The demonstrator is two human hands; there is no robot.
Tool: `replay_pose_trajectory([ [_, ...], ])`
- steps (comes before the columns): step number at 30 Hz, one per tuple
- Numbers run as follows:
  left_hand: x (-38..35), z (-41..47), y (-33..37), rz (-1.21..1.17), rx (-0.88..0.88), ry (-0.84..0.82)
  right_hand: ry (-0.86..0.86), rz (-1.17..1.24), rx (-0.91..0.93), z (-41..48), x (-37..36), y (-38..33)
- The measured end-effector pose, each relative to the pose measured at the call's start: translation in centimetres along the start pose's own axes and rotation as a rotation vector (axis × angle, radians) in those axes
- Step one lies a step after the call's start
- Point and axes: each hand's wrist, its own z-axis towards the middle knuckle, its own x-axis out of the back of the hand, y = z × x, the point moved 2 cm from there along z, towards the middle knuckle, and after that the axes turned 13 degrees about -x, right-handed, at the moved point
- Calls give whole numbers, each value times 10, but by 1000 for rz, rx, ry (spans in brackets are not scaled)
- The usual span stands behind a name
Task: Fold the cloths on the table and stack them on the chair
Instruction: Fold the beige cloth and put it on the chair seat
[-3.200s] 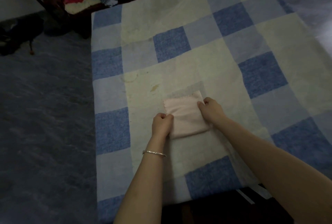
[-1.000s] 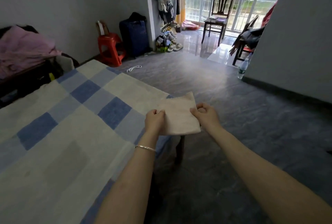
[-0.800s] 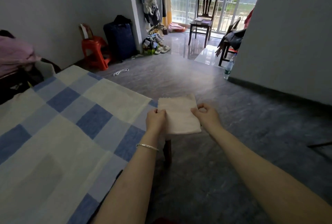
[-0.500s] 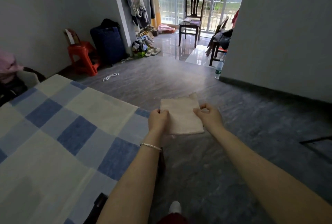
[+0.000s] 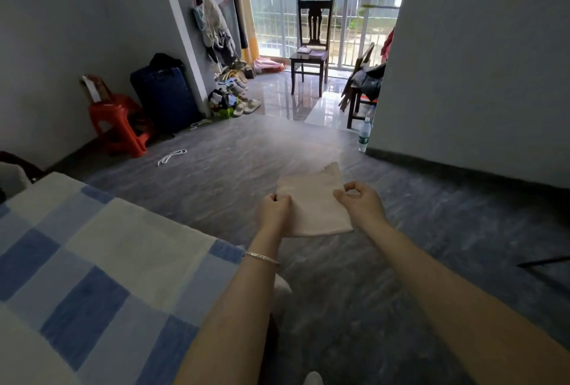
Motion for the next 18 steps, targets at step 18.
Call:
replay_pose_trajectory([
  [18,-49,173,5,-73,-4,4,58,36,-8,152,-24,-63],
])
